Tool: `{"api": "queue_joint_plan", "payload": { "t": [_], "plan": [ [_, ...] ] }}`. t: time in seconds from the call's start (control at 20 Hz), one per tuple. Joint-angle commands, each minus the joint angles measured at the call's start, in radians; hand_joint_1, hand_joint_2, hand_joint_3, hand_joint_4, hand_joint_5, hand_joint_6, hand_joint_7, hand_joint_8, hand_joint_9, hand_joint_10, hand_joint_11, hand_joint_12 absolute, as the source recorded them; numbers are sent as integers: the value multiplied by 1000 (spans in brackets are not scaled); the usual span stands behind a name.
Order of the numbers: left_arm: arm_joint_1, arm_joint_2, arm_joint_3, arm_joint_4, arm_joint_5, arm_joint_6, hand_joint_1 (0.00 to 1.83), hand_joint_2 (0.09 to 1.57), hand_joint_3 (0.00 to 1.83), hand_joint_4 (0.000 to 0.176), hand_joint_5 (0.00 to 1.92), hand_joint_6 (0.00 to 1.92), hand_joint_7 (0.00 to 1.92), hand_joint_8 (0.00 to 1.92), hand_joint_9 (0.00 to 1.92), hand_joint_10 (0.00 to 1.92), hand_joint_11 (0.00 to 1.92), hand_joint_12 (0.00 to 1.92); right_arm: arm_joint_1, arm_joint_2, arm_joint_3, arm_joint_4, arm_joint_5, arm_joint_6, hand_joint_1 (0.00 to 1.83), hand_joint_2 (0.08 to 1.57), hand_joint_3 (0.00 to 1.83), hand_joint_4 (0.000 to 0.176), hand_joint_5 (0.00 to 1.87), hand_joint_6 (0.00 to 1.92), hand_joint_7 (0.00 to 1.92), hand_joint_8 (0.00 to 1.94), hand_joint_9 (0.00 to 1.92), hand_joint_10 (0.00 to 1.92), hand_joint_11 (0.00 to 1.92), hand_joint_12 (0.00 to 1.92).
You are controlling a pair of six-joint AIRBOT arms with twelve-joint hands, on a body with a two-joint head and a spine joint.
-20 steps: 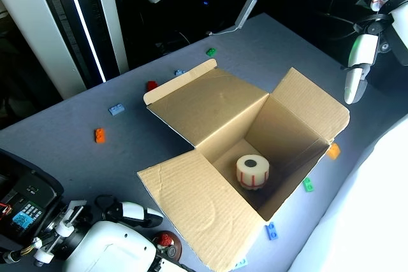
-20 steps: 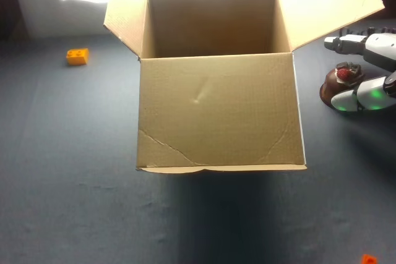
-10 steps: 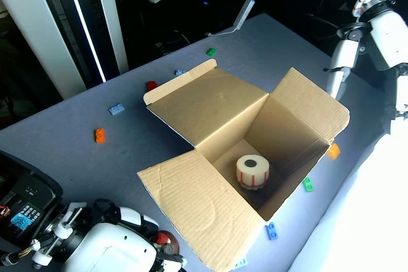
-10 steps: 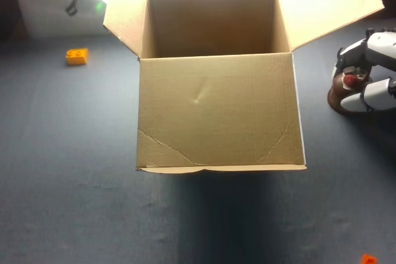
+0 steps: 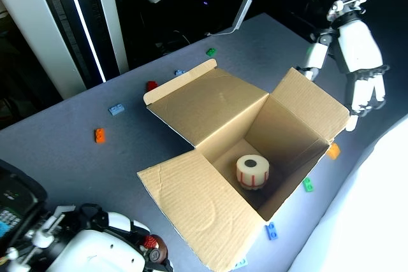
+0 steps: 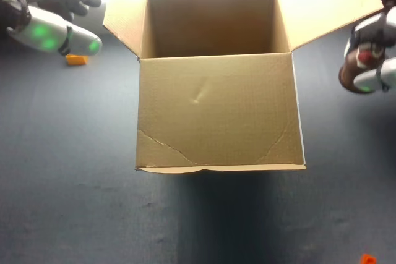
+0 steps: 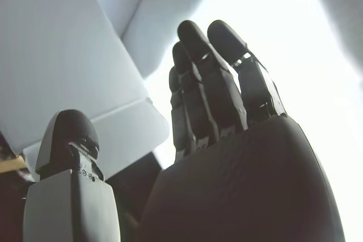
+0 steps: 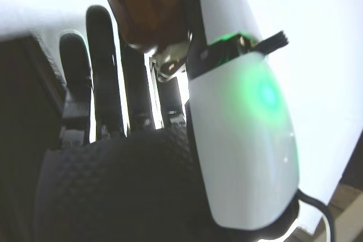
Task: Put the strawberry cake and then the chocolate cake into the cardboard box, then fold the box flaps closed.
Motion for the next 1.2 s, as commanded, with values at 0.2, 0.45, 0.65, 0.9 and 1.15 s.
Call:
{"api": "queue_joint_plan", "payload": {
  "t": [0.2,0.45,0.65,0.9,1.15],
  "plan": [
    [0,51,-45,-69,-15,-1,559,1103,3,0,390,0,558,1,498,555,115,1482,176,88,-23,-1,14,-48,1111,1289,0,31,661,1491,672,1468,429,1239,47,1595],
    [2,92,-102,-112,-15,-1,565,1094,0,0,397,1,569,3,505,562,126,1484,369,137,-59,-2,-83,-139,1110,1289,0,31,656,1488,677,1462,443,1217,41,1569],
    [18,120,-136,-128,-11,-1,562,1104,5,0,395,1,562,0,500,563,119,1498,457,149,-67,-2,-120,-166,1114,1286,0,30,662,1488,684,1441,442,1176,59,1557],
    [20,139,-153,-131,-12,-1,580,1096,1,0,390,0,564,1,502,561,115,1487,485,179,-69,-2,-149,-174,1121,1274,1,28,674,1433,709,1433,476,1134,50,1556],
    [31,162,-165,-117,-12,-1,588,1093,0,0,397,1,564,0,496,561,108,1501,496,221,-59,-1,-145,-157,1108,1293,2,27,631,1533,686,1437,458,1139,43,1541]
  ]
}}
